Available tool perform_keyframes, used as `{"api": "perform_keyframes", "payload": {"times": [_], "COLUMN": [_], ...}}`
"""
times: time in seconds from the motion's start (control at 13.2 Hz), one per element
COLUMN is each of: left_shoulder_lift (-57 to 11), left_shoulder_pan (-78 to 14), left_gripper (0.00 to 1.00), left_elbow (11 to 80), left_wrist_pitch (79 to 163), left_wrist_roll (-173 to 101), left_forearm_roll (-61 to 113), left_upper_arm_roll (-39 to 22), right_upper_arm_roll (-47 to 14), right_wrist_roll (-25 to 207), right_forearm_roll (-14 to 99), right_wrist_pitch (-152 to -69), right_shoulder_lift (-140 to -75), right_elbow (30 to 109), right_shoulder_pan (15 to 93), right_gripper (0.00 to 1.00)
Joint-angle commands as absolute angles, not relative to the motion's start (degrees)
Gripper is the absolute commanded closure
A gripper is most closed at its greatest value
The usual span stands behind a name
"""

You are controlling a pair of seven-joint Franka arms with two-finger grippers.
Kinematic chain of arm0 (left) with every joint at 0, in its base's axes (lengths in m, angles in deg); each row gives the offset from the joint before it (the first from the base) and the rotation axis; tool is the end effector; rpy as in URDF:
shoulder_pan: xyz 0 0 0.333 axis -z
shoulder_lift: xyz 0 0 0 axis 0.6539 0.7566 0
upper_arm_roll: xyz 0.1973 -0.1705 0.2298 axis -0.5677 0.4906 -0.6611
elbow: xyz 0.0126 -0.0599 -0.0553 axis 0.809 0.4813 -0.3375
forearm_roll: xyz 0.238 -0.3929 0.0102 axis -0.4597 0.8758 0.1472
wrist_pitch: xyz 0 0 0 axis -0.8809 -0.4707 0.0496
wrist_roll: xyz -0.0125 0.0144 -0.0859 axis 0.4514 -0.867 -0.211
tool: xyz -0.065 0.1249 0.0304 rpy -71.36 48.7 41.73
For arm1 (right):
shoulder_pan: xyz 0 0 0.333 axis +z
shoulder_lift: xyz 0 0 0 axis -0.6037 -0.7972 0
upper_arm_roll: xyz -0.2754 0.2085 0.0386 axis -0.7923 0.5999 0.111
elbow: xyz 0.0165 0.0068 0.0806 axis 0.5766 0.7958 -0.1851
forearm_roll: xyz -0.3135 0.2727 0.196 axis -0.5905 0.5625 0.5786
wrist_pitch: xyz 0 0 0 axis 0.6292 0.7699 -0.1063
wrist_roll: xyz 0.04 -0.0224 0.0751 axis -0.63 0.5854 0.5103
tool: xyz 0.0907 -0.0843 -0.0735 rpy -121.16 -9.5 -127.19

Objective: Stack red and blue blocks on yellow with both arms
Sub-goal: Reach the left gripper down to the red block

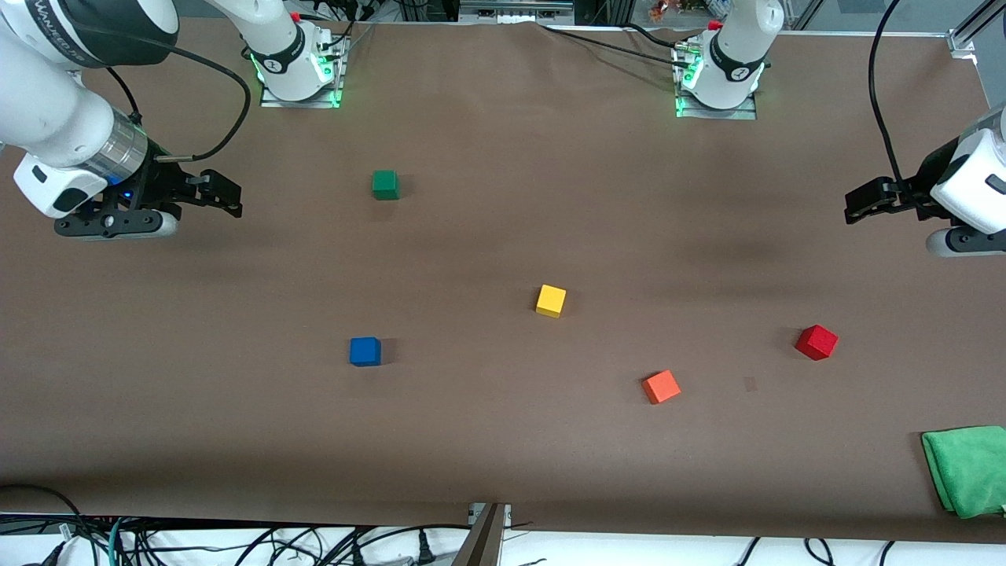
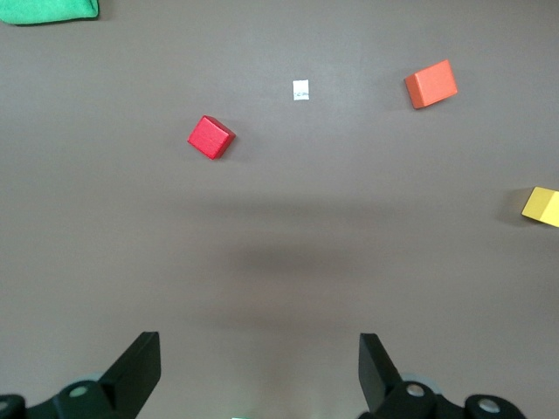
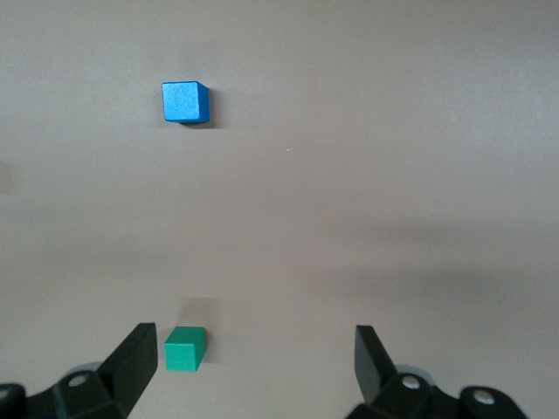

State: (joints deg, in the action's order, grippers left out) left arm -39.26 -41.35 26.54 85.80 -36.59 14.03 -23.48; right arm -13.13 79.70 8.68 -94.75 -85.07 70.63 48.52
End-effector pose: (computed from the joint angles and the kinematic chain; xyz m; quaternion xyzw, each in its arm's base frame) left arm 0.6575 -0.0202 0.5950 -0.9972 -0.0313 0.0628 0.0267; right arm 0.6242 0.1057 0.5207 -0.9993 -0.0183 0.0225 0.0229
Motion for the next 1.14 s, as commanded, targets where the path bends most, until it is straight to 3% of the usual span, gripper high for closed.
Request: {"api": "perform_keyframes", "payload": {"times": [0.0, 0.46, 1.06], "left_shoulder_lift": [-38.9, -32.4, -15.1], "left_shoulder_pan": [-41.2, -45.6, -48.0], "left_gripper": [0.0, 0.0, 0.0], "left_elbow": [25.6, 26.0, 27.2], "left_wrist_pitch": [85.8, 87.3, 105.9], "left_wrist_roll": [-36.6, -38.6, -65.2], "left_forearm_roll": [13.5, 13.5, 11.8], "left_upper_arm_roll": [-23.7, -23.9, -23.9], "right_upper_arm_roll": [-12.8, -12.6, -12.6], "right_wrist_roll": [78.6, 78.4, 78.4], "right_forearm_roll": [7.9, 7.9, 7.9], "right_wrist_pitch": [-94.6, -94.6, -94.8], "right_shoulder_lift": [-83.4, -83.4, -83.4], "right_elbow": [72.0, 71.8, 71.8], "right_shoulder_pan": [48.5, 48.7, 49.0], "right_gripper": [0.0, 0.0, 0.0]}}
